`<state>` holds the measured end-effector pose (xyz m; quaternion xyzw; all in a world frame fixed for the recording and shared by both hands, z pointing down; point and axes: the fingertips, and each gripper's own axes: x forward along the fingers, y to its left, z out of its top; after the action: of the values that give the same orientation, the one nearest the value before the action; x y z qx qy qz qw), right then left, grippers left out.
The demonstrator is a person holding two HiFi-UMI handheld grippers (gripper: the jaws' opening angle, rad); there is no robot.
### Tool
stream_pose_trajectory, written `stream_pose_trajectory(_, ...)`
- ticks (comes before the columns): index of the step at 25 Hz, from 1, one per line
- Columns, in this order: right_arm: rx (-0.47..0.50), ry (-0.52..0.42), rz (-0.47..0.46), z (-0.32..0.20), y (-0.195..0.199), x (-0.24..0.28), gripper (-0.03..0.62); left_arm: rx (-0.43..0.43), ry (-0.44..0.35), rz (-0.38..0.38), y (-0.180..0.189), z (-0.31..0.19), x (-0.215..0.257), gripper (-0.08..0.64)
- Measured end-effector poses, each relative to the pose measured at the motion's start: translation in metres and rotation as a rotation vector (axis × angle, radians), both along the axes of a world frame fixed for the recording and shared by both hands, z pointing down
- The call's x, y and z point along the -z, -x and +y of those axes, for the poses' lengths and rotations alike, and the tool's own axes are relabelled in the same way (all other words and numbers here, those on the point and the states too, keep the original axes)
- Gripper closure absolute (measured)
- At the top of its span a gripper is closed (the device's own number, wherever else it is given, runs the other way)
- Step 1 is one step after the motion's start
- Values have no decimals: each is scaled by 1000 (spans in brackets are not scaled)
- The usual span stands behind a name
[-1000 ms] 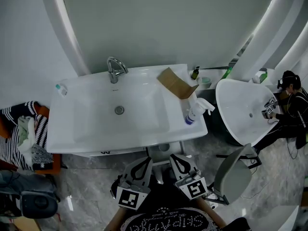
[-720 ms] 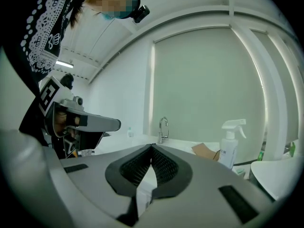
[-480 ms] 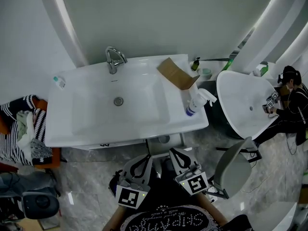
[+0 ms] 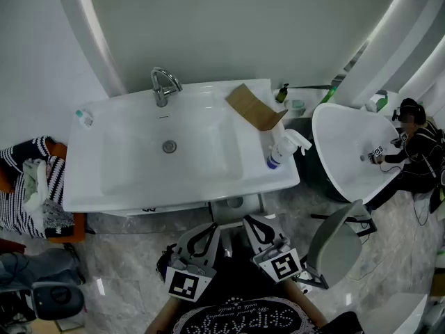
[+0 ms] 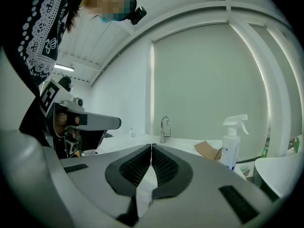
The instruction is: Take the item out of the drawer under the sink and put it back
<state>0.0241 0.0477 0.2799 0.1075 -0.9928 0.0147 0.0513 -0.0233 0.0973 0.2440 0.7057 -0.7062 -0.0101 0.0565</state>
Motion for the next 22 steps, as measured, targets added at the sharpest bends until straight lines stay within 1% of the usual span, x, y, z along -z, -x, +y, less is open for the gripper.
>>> stream_pose_trajectory(2,-7,4,-4,-3,-1,0,572,-4,5,-8,1,-3,-1,560)
stream_pose_trajectory(5,-14,15,-9,-7,-3,1,573,-1,14,4,1,-5,-3,560)
stream_pose_trajectory(8,-18,29,-24,-8,0,3,574,-8,18,-13,2,-5,-2,560)
stream_pose_trajectory(11,-7,15,-28,-8,2,5,573,16,-4,-2,4,-3,2,560)
stream_pose_trajectory(14,0,2,-25,-5,2,5,574,37,-2,16,8,0,2,560)
stream_pose_trajectory(19,-36,-7,-22,-9,-3,6,573,2,3,2,5,-4,0,560)
stream_pose_trajectory(22,-56,-31,6,-14,-8,2,574,-15,-3,-2,2,-6,0,560)
